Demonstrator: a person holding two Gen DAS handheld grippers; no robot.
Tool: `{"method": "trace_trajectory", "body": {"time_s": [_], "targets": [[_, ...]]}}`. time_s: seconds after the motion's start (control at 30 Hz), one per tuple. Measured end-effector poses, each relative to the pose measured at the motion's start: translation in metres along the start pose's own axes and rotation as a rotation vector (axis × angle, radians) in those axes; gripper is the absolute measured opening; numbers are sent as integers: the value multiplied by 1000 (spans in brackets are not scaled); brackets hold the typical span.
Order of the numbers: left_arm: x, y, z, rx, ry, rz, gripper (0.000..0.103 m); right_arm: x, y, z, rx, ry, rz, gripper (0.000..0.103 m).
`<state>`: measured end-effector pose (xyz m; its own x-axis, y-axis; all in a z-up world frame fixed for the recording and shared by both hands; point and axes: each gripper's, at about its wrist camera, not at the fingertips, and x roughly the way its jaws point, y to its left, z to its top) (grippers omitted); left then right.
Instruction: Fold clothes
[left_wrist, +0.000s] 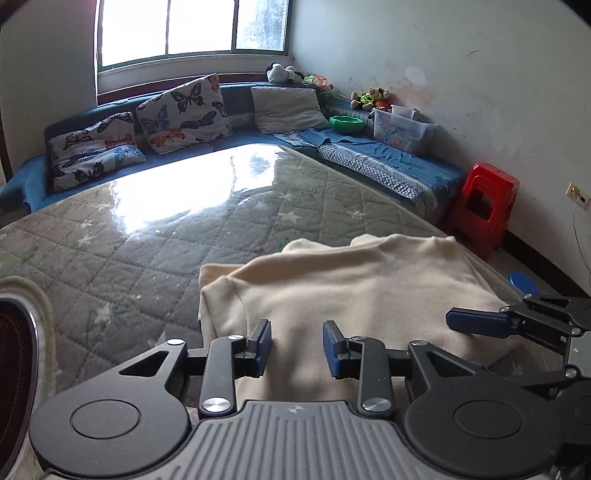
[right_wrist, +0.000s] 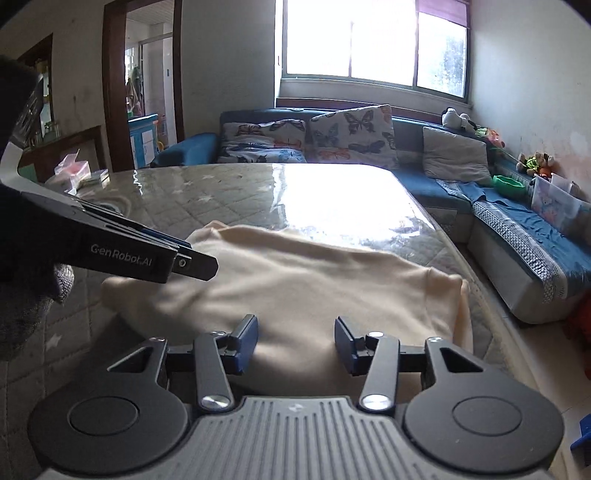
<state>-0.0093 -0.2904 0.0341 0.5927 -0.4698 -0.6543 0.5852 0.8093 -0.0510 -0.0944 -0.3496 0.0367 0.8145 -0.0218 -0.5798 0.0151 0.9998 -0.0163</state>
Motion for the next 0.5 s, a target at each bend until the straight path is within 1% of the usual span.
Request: {"method": "trace_trajectory", "body": {"time_s": [0.07,0.1,0.17,0.2,0.3,0.33,0.37,0.47,0.5], "targets": [[-4,-3,-6,14,1,14,42,-3,5,-5,-8,0,-16,50],[-7,-4,-8,23,-1,22,42,-7,6,-5,0,-6,-19,53],[-13,-6,-11,27,-2,31,49,-13,6,-4,18,-17,-23,57],[-16,-6,-12,22,-2,28,51,-15,4,-4,32,-21,-19,60],[-26,-6,-17,9,-2,22,56,-18,5,-6,38,-13,-33,64],[-29,-6,-19,6,0,23,58,-19,5,-8,43,-6,-36,71],[-32,-6,-22,3,2,24,60,-19,6,-9,48,1,-34,75],[-40,-6,-28,-1,1,32,67,-23,9,-15,62,10,-43,82],[-42,-7,-30,-1,0,35,68,-24,10,-16,65,11,-48,87]]}}
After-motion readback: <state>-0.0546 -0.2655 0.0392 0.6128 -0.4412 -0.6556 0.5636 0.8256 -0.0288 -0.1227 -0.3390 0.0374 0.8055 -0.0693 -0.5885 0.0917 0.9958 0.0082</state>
